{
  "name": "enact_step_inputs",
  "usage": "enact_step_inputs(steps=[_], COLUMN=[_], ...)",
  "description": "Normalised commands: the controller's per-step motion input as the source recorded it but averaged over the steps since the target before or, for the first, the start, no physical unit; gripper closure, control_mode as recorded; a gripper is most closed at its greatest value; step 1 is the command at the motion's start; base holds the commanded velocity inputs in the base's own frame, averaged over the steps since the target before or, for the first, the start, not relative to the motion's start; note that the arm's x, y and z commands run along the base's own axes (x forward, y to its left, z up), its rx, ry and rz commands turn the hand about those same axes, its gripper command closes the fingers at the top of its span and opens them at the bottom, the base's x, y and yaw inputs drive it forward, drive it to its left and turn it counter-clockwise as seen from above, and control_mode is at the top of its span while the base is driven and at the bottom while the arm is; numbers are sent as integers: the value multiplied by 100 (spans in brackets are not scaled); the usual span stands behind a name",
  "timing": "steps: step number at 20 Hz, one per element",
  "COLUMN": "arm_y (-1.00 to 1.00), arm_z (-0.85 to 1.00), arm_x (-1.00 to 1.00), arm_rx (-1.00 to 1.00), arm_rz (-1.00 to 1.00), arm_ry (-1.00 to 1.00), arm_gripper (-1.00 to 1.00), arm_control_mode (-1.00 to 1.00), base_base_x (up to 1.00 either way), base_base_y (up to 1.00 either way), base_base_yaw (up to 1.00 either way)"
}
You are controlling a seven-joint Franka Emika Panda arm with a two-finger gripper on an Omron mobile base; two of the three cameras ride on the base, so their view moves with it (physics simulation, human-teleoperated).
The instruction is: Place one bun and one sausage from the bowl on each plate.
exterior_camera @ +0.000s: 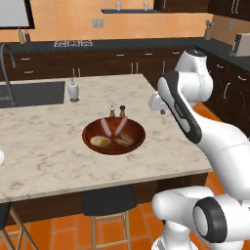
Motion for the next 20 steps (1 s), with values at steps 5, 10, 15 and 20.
enact_step_inputs(steps=[5,10,15,20], arm_y=[17,59,22,6], arm_z=[-29,-26,-43,-53], arm_x=[16,70,26,6], arm_rx=[0,0,0,0], arm_rz=[1,1,7,2], arm_ry=[1,12,9,2], arm_gripper=[-100,-100,-100,-100], arm_control_mode=[-100,-100,-100,-100], base_base_x=[0,0,0,0], base_base_y=[0,0,0,0], base_base_yaw=[0,0,0,0])
